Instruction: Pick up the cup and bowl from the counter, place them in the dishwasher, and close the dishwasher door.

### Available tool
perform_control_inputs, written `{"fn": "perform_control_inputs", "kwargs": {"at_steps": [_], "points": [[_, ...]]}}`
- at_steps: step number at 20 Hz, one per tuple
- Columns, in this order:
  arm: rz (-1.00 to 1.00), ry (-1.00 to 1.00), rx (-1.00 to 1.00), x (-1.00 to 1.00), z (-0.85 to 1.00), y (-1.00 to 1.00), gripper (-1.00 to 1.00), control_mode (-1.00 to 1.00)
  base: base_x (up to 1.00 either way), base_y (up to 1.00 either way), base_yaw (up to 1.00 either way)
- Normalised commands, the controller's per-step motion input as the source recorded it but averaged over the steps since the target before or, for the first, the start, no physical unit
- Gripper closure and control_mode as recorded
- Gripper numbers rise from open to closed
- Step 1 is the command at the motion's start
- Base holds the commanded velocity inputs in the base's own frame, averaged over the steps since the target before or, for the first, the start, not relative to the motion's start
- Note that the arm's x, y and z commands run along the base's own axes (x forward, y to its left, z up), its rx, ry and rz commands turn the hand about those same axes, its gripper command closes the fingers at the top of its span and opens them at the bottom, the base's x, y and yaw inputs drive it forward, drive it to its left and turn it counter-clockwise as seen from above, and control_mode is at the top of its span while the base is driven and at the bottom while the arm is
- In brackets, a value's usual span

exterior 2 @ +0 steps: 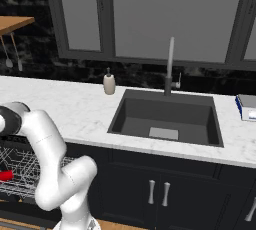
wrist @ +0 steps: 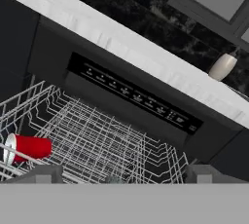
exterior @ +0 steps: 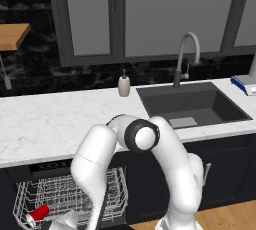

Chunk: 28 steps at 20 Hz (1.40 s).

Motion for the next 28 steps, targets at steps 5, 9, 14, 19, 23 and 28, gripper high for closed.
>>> {"fn": "perform_control_inputs", "kwargs": {"at_steps": [5, 9, 14, 19, 23, 28], "points": [[0.0, -0.04, 0.0, -0.41, -0.22, 0.01, -1.0, -1.0, 0.0, 0.0, 0.0], [-0.01, -0.03, -0.05, -0.07, -0.78, 0.0, -1.0, -1.0, 0.0, 0.0, 0.0], [0.0, -0.04, -0.01, -0.05, -1.0, 0.0, -1.0, -1.0, 0.0, 0.0, 0.0], [0.0, -0.05, 0.0, -0.05, -1.0, 0.0, -1.0, -1.0, 0.0, 0.0, 0.0], [0.0, -0.11, 0.0, 0.0, -1.0, 0.0, -1.0, -1.0, 0.0, 0.0, 0.0], [0.0, -0.15, 0.0, 0.0, -1.0, 0.15, -1.0, -1.0, 0.0, 0.0, 0.0]]}}
